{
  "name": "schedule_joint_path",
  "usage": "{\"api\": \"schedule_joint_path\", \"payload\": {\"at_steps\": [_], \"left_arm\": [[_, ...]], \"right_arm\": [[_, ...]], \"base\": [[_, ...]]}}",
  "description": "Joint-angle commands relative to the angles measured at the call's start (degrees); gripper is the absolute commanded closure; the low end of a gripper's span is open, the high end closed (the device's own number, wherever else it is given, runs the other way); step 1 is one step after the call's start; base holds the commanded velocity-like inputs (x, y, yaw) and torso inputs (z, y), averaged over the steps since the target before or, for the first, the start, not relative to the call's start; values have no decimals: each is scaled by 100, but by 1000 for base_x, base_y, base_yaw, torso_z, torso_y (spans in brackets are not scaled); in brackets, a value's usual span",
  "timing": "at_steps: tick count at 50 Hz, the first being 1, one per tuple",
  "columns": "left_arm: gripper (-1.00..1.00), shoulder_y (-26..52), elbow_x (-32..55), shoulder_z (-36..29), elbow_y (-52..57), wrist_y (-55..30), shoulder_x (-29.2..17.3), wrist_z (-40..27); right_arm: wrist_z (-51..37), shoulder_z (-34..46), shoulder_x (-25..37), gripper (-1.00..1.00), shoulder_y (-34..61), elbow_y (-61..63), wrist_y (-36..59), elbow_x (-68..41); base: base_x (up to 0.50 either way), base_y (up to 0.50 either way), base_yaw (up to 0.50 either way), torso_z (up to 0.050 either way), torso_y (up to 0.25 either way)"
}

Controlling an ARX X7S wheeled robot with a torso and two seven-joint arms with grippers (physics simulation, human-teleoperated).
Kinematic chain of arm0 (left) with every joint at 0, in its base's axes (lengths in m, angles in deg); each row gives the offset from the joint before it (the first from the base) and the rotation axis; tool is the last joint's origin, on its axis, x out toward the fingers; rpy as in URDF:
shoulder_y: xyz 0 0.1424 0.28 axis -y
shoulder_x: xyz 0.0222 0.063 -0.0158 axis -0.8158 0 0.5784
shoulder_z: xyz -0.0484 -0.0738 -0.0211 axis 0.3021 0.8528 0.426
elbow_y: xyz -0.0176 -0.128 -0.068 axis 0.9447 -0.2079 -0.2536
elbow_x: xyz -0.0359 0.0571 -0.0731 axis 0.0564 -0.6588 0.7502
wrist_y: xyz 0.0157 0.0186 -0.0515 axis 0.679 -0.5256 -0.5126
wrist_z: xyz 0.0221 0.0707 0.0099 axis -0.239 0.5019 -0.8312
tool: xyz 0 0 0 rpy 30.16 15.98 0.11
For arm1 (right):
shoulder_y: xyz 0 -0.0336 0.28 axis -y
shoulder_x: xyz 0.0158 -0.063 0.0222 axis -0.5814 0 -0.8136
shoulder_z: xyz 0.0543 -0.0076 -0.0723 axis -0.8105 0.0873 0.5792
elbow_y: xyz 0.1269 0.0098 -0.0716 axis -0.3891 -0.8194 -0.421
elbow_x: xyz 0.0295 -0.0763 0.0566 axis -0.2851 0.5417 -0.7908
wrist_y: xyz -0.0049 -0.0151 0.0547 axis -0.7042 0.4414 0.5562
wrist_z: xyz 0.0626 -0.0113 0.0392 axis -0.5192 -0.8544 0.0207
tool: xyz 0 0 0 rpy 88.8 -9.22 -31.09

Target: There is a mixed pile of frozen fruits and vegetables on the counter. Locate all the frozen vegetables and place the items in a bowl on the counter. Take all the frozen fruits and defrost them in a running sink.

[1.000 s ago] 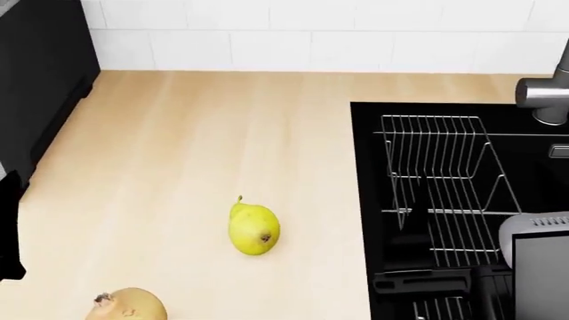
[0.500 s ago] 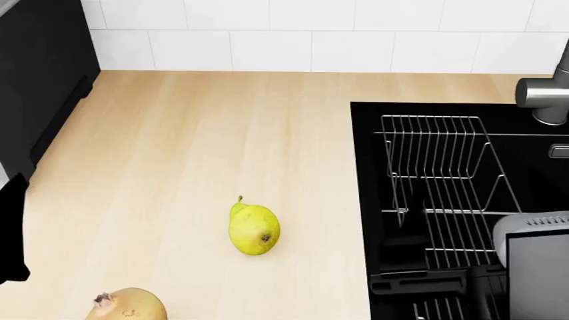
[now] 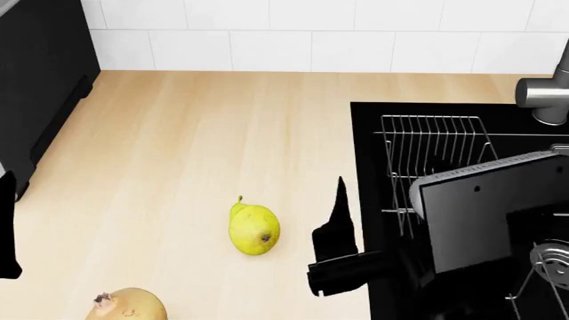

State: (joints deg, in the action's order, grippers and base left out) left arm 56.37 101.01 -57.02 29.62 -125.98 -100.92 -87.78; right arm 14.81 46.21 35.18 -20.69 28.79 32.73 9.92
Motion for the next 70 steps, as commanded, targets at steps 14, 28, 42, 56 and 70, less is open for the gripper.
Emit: {"api": "schedule_joint_path", "payload": {"at_steps": [14, 28, 42, 56, 70], "left_arm": [[-100, -49, -7, 2, -5, 22, -90, 52], [-100, -62, -149, -91, -22, 50, -86, 123], [-100, -74, -79, -46, 10, 62, -152, 98], [-100, -87, -141, -91, 5, 90, -154, 125], [-100, -121, -126, -87, 29, 111, -186, 141]], "right_arm": [[1480, 1719, -1248, -100, 1446, -1845, 532, 109], [2424, 2517, -1612, -100, 1815, -3207, 10, 1074], [3069, 3041, -1985, -100, 1977, -4573, -561, 1728], [3344, 3160, -2218, -100, 1899, -5325, -822, 1836], [3061, 3097, -2172, 100, 1834, -5096, -951, 1921]], "base": [[0, 0, 0, 0, 0], [0, 0, 0, 0, 0], [0, 0, 0, 0, 0], [0, 0, 0, 0, 0], [0, 0, 0, 0, 0]]}}
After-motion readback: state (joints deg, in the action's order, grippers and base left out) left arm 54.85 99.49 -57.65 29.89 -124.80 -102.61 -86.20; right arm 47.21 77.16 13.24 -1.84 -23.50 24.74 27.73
